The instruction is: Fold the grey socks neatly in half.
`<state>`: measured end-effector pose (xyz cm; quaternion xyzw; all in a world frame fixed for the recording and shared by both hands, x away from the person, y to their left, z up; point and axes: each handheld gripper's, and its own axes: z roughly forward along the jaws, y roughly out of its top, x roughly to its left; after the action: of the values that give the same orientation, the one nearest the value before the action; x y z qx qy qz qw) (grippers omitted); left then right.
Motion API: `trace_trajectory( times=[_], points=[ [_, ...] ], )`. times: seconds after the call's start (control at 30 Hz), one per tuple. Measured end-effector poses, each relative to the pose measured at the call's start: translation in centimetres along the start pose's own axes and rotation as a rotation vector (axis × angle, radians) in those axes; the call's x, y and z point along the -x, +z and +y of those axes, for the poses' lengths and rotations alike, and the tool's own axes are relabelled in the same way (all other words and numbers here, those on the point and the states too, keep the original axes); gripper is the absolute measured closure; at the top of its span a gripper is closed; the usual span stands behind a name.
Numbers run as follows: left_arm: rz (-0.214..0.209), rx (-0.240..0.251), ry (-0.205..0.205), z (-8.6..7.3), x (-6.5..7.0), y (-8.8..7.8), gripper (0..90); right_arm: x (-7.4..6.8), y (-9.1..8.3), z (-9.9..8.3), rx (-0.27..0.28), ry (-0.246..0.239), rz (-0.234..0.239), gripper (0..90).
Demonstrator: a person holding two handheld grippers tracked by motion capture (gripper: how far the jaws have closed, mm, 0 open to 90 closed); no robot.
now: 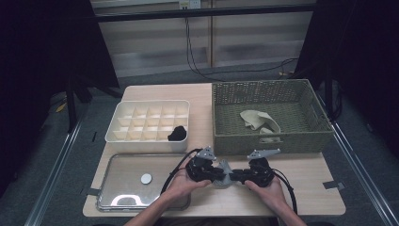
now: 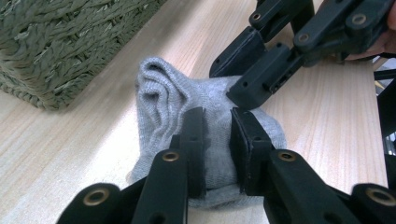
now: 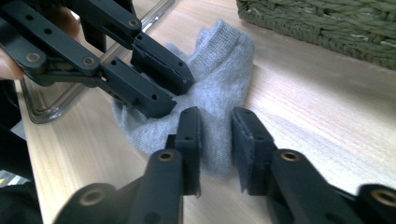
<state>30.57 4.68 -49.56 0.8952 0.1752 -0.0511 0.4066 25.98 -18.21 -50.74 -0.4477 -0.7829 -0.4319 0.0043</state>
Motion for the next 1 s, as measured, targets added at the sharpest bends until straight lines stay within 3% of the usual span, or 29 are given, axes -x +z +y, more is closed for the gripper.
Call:
trace_trajectory(
  times=[0.1, 0.23, 0.37, 0.43, 0.7, 0.87, 1.0],
  points=[
    [0.023, -0.019, 0.014, 0.1, 0.1, -0.1, 76.3, 0.0, -0.2, 0.2, 0.011, 0.013, 0.022, 81.0],
    [0.003, -0.001, -0.004, 0.0, 0.0, 0.0, 77.9, -0.5, -0.8, 0.8, 0.050, 0.003, 0.039, 82.8],
    [0.007, -0.014, 0.011, 0.0, 0.0, 0.0, 78.5, -0.8, -0.9, 1.0, 0.072, 0.011, 0.057, 83.3],
    [0.004, -0.003, 0.010, 0.0, 0.2, 0.2, 78.8, -0.7, -1.0, 1.1, 0.093, 0.039, 0.090, 83.5],
    [0.023, 0.011, 0.026, 0.4, 0.8, -0.4, 76.9, -0.2, -1.5, 0.8, 0.087, 0.033, 0.050, 83.8],
    [0.023, 0.073, -0.003, 0.3, 0.5, -2.5, 72.9, 0.7, -2.8, 0.7, 0.113, 0.026, -0.027, 83.8],
    [0.018, 0.061, 0.016, 0.0, 0.8, -2.4, 73.4, 1.0, -3.1, 0.8, 0.111, 0.004, -0.070, 83.7]
  ],
)
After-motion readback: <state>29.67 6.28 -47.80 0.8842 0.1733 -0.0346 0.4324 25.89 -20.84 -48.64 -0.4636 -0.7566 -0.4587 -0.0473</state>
